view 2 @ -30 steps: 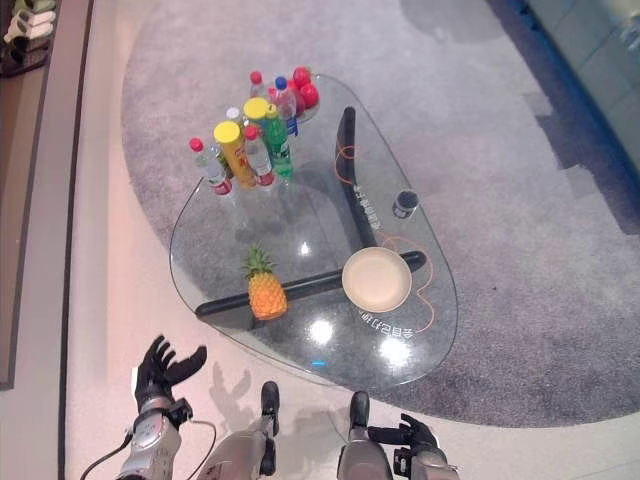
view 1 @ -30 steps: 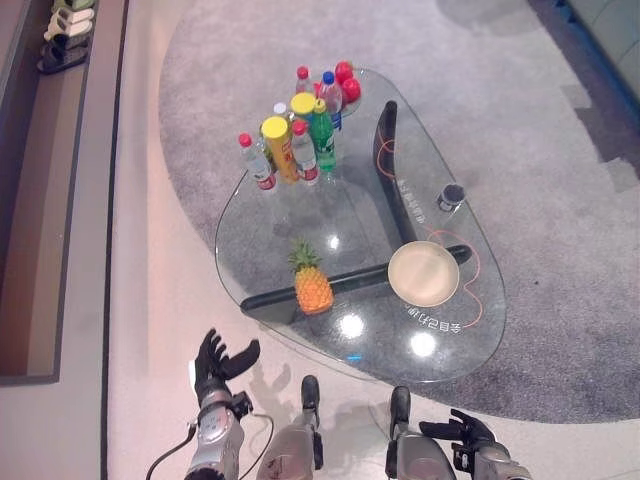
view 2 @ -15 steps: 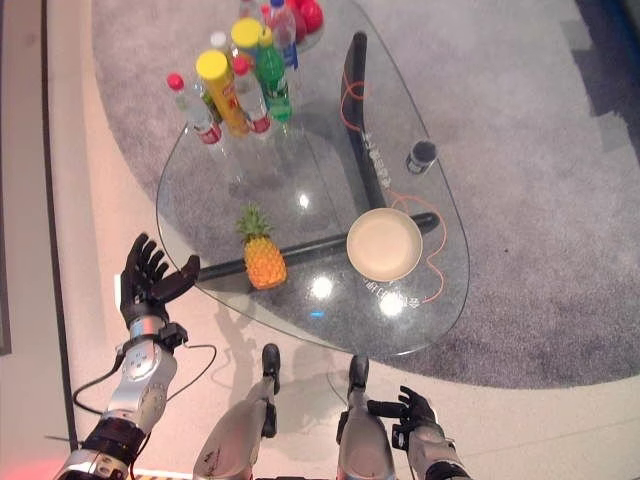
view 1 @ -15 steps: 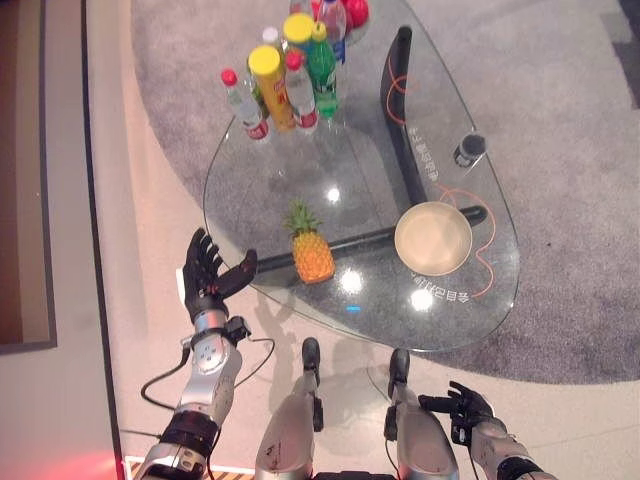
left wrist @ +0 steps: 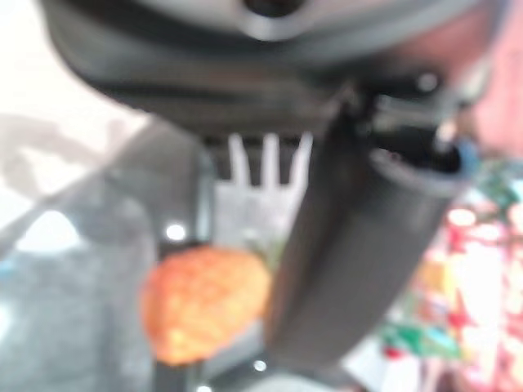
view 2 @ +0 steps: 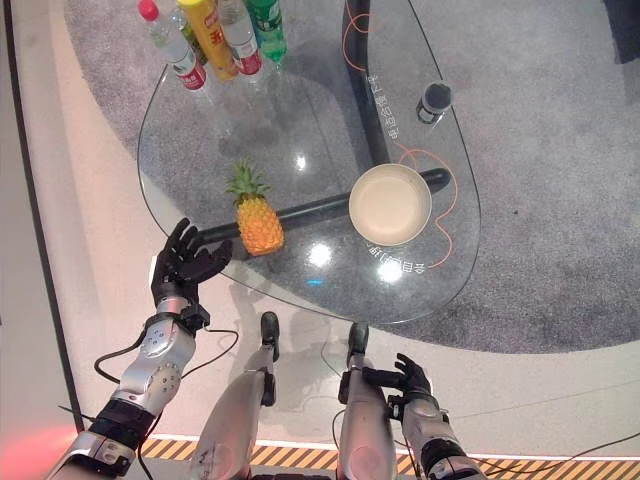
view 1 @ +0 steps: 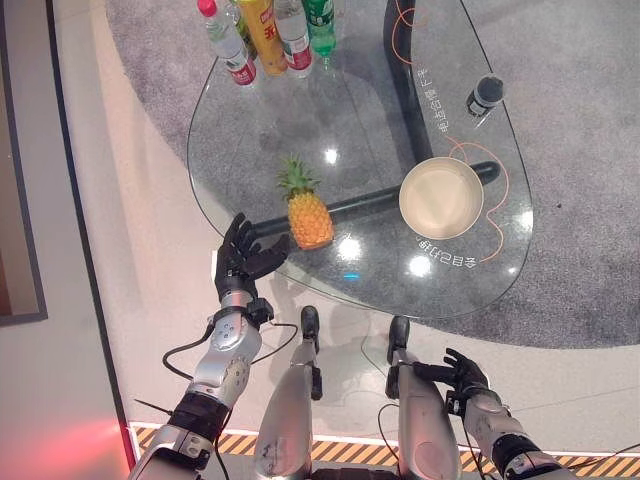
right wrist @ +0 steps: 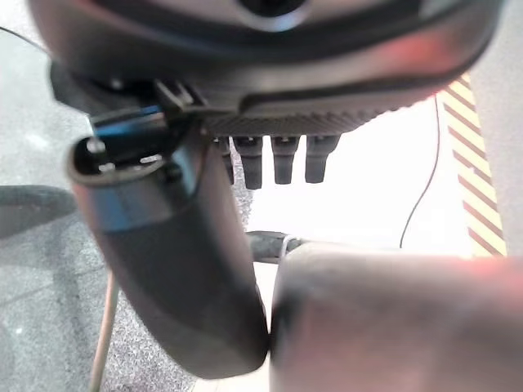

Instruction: Pick up the fruit to the plate

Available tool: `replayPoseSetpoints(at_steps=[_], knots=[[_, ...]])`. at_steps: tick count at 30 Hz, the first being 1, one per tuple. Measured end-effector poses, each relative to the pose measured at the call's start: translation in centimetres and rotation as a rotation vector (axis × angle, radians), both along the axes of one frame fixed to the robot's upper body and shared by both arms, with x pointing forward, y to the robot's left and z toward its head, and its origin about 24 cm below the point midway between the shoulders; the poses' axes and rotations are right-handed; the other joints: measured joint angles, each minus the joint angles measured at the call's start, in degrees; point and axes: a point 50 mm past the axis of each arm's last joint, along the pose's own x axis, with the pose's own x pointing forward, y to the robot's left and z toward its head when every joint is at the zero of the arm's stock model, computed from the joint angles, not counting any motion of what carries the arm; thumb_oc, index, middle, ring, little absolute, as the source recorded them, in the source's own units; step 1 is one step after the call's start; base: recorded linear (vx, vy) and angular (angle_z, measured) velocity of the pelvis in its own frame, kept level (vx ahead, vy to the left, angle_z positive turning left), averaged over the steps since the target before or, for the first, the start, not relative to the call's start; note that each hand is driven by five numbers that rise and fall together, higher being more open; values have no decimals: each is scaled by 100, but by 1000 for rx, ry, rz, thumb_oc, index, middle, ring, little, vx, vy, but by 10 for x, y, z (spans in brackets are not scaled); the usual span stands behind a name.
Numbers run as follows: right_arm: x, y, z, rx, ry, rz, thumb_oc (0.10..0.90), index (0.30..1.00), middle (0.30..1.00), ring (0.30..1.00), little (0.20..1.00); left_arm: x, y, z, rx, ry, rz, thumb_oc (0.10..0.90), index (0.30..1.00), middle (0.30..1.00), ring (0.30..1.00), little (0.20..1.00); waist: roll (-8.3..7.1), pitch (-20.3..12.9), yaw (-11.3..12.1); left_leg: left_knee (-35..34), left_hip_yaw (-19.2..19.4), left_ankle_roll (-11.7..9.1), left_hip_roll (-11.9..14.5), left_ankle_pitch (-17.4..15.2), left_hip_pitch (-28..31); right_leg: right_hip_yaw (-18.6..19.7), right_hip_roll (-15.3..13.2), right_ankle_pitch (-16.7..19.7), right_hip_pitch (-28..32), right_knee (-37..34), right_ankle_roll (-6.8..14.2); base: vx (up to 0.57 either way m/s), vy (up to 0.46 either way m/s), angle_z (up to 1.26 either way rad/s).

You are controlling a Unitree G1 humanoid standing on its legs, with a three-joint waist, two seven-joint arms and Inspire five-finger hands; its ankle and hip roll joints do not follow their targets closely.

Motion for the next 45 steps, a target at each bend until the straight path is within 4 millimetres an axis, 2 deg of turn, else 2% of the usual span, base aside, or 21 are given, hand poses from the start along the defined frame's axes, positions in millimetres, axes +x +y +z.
replayPoseSetpoints(at_steps=[9,20,30,36,40,45], knots=[[13,0,11,-8,-50,0,800,900,900,900,900,-1,-10,10,-101,-20,-53,800,900,900,900,900,-7,0,-13,204,11,5,-57,11,-379,109,-81,-173,-563,567,-23,0,0,0],[20,6,17,-1,-89,20,800,900,900,900,900,6,-15,25,-188,-100,-127,800,900,900,900,900,-11,-1,-255,274,124,6,-46,10,-574,237,-58,-176,-850,689,-40,12,5,-5],[26,8,22,6,-112,24,800,900,900,900,900,10,-20,41,-216,-167,-165,800,900,900,900,900,-11,-1,-295,291,132,0,-50,15,-698,300,-59,-180,-1047,782,-41,3,-3,-3],[27,8,22,3,-115,25,800,900,900,900,900,13,-21,43,-213,-168,-163,800,900,900,900,900,-12,-1,-307,307,143,1,-49,14,-738,322,-60,-180,-1103,812,-41,0,0,0],[32,9,26,-5,-128,33,800,900,900,900,900,24,-17,47,-140,-141,-86,800,900,900,900,900,-14,-2,-314,384,155,3,-46,12,-898,352,-53,-182,-1267,876,-46,1,-1,-1],[37,12,30,-7,-141,47,800,900,900,900,900,37,5,47,65,-57,75,800,900,900,900,900,-25,-6,-337,398,274,24,-20,-2,-993,464,-14,-130,-1434,873,-63,7,-3,-11]])
